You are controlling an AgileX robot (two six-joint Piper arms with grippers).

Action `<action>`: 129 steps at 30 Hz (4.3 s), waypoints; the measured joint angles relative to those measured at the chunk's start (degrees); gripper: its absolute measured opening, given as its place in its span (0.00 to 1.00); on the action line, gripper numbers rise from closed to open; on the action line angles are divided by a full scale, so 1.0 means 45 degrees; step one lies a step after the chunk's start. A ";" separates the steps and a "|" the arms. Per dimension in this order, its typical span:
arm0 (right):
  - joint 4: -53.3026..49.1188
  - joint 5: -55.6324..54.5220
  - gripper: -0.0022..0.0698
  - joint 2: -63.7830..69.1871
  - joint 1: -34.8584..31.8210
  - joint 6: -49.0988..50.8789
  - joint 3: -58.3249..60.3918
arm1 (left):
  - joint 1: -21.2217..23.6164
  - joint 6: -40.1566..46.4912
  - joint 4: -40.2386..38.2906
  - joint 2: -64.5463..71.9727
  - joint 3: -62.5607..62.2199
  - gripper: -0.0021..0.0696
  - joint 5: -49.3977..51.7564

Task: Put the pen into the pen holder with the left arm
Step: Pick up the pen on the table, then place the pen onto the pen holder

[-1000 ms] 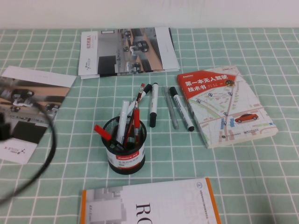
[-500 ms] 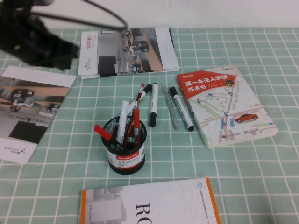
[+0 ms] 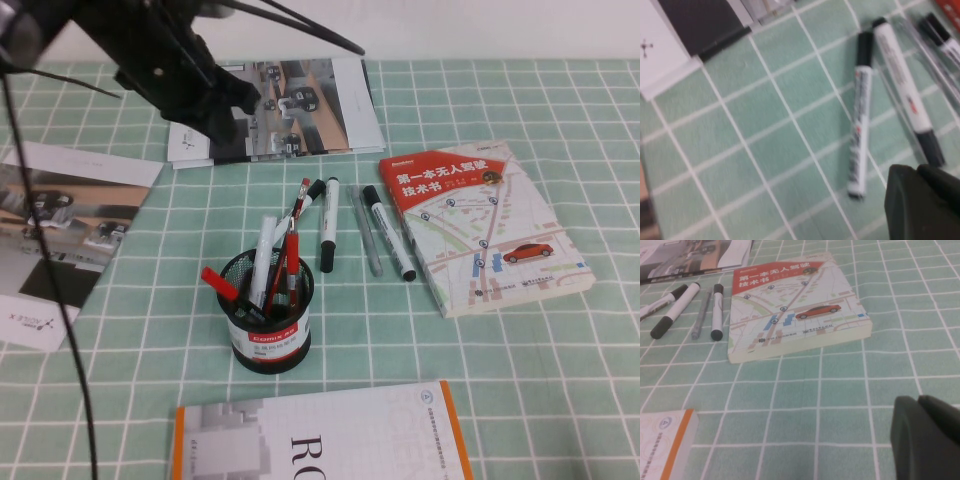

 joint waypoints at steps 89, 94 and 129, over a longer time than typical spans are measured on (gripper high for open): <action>0.0000 0.0000 0.00 0.0000 0.0000 0.0000 0.0000 | -0.2031 0.0293 0.3236 0.2587 -0.4419 0.18 0.0138; 0.0000 0.0000 0.00 0.0000 0.0000 0.0000 0.0000 | -0.2031 0.0293 0.3052 0.0944 -0.4471 0.18 0.0251; 0.0000 0.0000 0.00 0.0000 0.0000 0.0000 0.0000 | -0.3111 -0.0343 0.3535 -0.9026 0.6291 0.18 -0.6539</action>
